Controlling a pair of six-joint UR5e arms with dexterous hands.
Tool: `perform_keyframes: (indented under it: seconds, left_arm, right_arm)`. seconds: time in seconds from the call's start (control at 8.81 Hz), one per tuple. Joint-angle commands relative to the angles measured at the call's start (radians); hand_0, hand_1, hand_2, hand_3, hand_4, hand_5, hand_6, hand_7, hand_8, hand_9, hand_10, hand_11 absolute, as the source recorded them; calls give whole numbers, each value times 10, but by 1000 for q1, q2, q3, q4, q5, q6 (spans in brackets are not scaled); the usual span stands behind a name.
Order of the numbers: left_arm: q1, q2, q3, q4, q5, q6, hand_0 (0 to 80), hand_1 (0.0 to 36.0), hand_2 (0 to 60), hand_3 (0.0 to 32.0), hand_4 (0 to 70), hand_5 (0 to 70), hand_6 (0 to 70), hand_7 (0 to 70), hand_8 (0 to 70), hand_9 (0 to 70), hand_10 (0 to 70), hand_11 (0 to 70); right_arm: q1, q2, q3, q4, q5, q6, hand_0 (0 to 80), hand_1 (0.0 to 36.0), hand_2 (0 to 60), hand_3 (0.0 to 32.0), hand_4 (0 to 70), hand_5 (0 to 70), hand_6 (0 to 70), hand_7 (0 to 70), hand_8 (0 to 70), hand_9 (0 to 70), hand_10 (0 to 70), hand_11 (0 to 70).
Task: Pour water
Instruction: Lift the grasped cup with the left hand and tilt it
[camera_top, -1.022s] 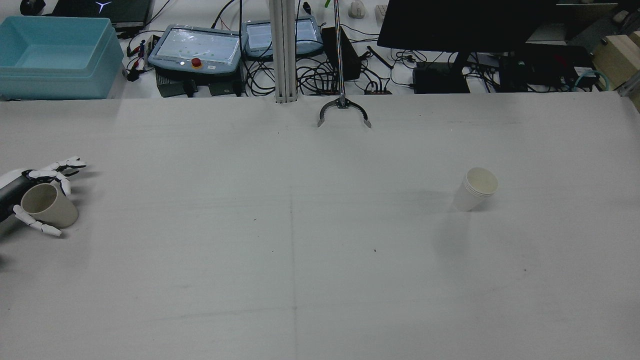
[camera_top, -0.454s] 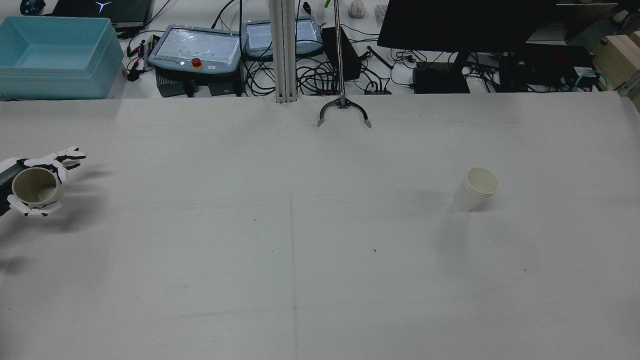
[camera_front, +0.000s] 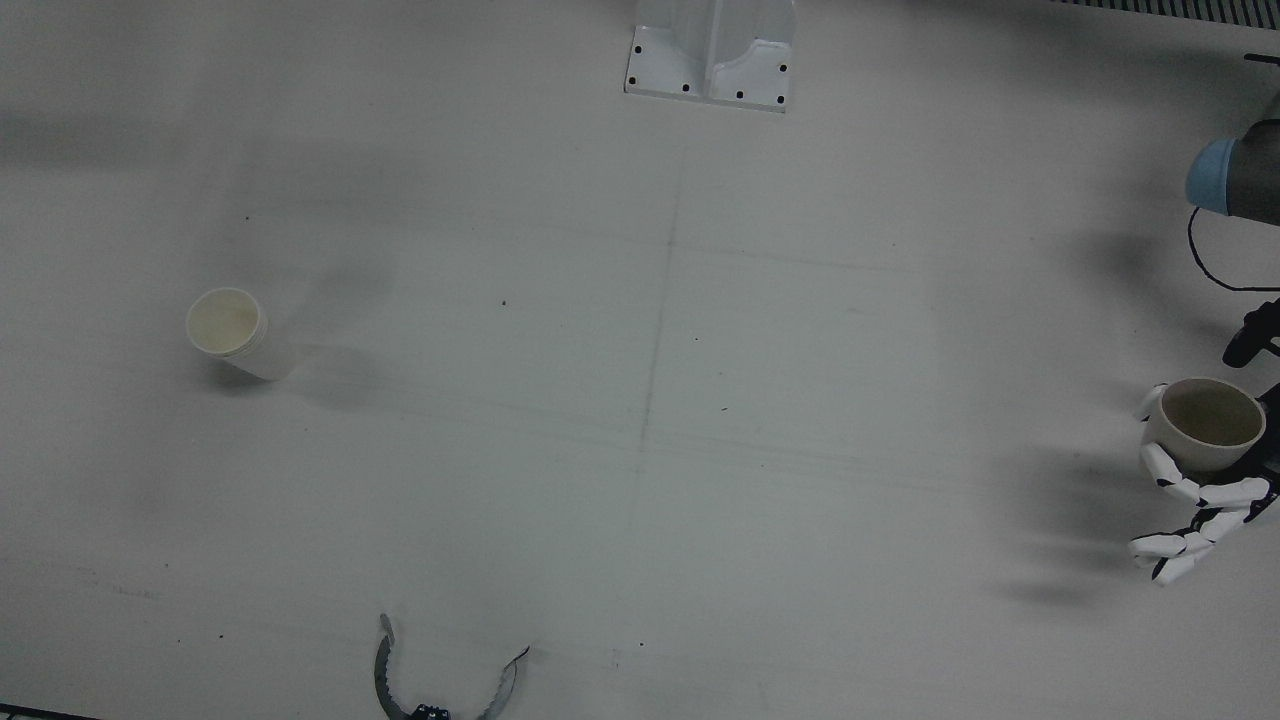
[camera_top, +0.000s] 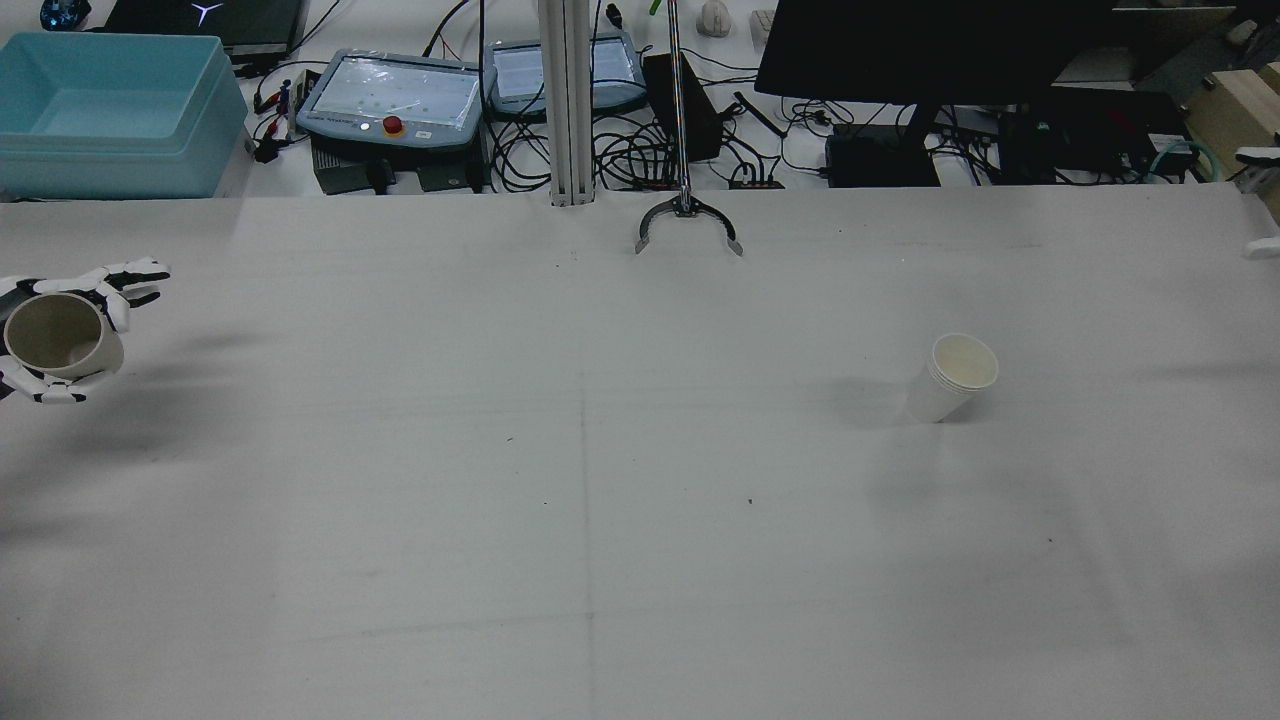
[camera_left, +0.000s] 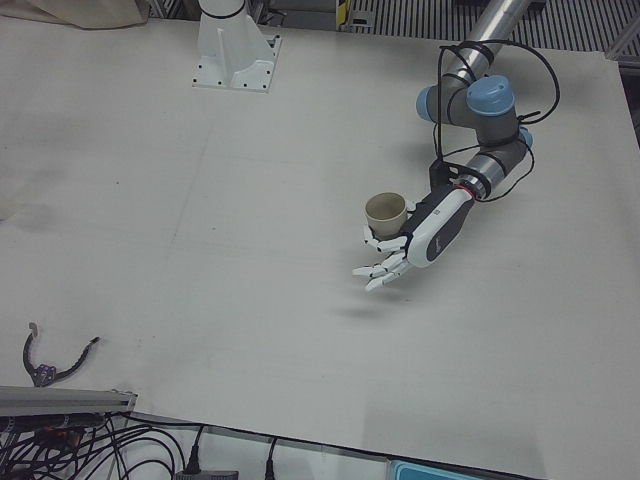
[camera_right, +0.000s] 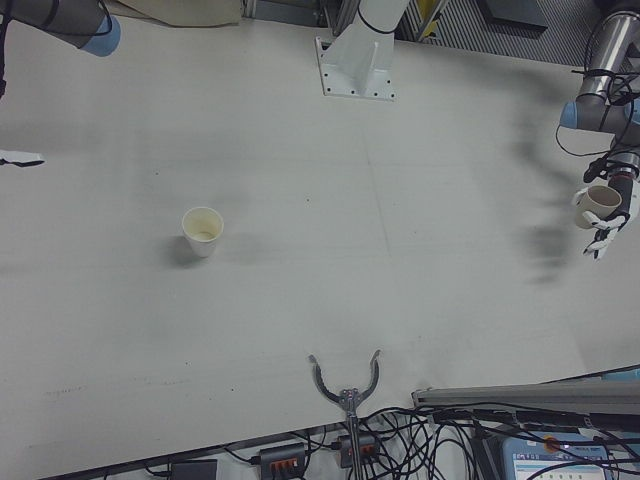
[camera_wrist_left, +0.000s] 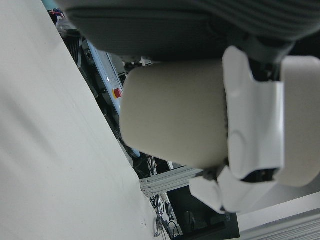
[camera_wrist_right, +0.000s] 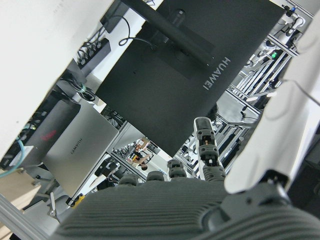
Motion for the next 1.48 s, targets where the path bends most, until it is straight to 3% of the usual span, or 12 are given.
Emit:
perform_keyframes:
  seconds: [0.0,0.11,0.34,0.45,0.91,1.02,1.14,1.25,1.36]
  left_arm:
    - [-26,40,-56,19,4,-37,567,280,600,0,700,700,136,223,62,95,83,135]
    - [-31,43,-69,33,2,-36,521,209,554,0,700,700,151,223,73,109,88,135]
    - [-28,42,-76,44,2,-37,465,110,479,0,700,700,175,229,94,138,93,133]
    - [-28,42,-78,45,2,-37,456,63,364,0,700,700,183,228,100,145,94,131]
    - [-26,43,-67,47,0,-42,443,5,151,0,700,700,192,232,103,150,93,126]
    - [-25,42,-67,45,0,-42,390,0,12,0,700,700,190,222,97,142,88,113]
    - [-26,42,-66,47,0,-42,324,0,0,0,700,700,187,212,91,135,79,98]
    - [-26,42,-67,48,-1,-56,310,0,0,0,700,700,191,213,90,133,75,92]
    - [-35,45,-83,68,-9,-57,357,0,0,0,700,700,194,216,92,134,76,96]
  right_arm:
    - [-163,42,-107,46,55,-1,471,80,0,0,101,113,14,51,0,0,0,0]
    - [-169,42,-100,52,55,0,469,77,0,0,95,112,11,45,0,0,0,0]
    - [-171,44,-87,52,54,49,474,79,0,0,112,127,21,77,0,1,0,0]
    - [-171,42,-72,51,52,53,474,79,0,0,118,131,24,82,0,2,0,0]
    - [-181,39,-55,50,52,53,475,77,0,0,116,133,23,90,0,4,0,0]
    - [-181,39,-53,50,51,54,474,76,0,0,120,136,27,97,0,5,0,0]
    - [-181,39,-49,50,52,54,475,76,0,0,122,137,30,100,0,6,0,0]
    - [-181,39,-47,50,52,54,474,76,0,0,122,138,30,102,0,6,0,0]
    - [-183,39,-41,50,52,54,474,76,0,0,123,139,32,105,0,7,0,0]
